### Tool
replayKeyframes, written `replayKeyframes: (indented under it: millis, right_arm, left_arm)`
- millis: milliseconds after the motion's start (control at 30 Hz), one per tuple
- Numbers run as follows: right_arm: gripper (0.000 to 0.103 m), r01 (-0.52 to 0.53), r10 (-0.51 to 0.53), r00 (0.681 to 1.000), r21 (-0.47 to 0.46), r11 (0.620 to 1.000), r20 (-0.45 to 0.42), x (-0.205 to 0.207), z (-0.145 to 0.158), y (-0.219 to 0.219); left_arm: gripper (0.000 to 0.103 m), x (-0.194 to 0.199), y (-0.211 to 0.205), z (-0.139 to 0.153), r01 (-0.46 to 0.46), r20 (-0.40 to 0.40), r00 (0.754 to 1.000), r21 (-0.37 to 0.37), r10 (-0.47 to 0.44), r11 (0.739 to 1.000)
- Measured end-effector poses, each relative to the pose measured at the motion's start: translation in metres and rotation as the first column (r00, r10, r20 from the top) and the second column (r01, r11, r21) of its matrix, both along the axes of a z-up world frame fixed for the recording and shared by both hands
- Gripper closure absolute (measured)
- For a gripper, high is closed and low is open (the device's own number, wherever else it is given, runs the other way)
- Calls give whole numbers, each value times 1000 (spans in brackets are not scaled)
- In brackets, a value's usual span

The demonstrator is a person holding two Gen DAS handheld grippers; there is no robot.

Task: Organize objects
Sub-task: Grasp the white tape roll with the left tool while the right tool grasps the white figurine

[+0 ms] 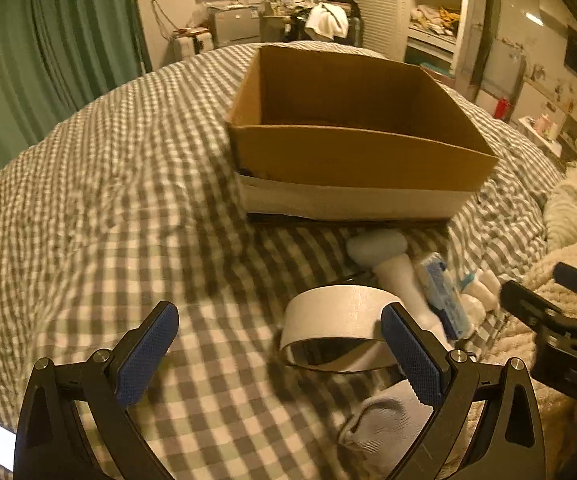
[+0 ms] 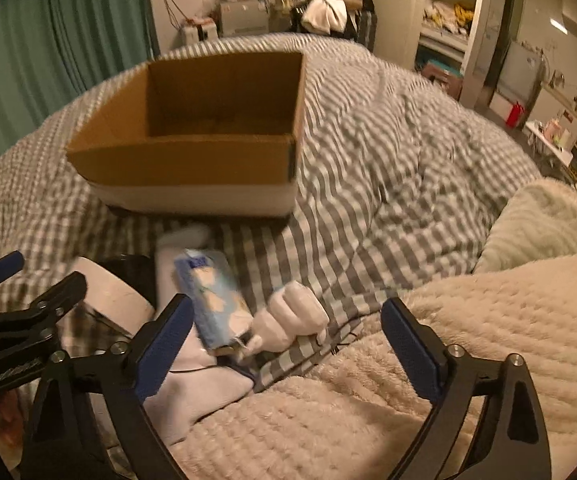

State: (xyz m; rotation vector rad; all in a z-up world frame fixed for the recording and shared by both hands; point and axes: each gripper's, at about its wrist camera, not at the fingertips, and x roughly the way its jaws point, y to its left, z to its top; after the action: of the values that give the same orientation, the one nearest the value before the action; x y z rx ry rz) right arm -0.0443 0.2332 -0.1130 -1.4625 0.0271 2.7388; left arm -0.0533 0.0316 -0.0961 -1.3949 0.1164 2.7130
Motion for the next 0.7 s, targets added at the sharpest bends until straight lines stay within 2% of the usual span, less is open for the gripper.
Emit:
replayKeyframes:
  millis: [67, 167, 567, 667, 700]
  right_arm:
    - [13, 13, -13, 1000, 0, 1000, 25, -5, -7, 4]
    - [20, 18, -18, 998, 4, 1000, 57, -10, -17, 7]
    - [21, 1, -4, 971, 14, 1000, 241, -42, -62, 8]
    - [22, -1, -2, 965, 9, 1000, 264, -47, -68, 8]
    - [24, -3, 1, 964, 7, 1000, 267, -47, -69, 8]
  left_arm:
    - [0, 0, 7, -3, 23, 8, 1000, -3, -23, 1000]
    - [0, -3, 16, -11, 62, 32, 998, 0, -62, 998]
    - [0, -9, 30, -34, 158, 113, 981, 16, -159, 987]
    - [0, -9, 32, -40, 169, 138, 976, 26, -171, 985]
    - [4, -9, 32, -43, 175, 151, 972, 30, -178, 984]
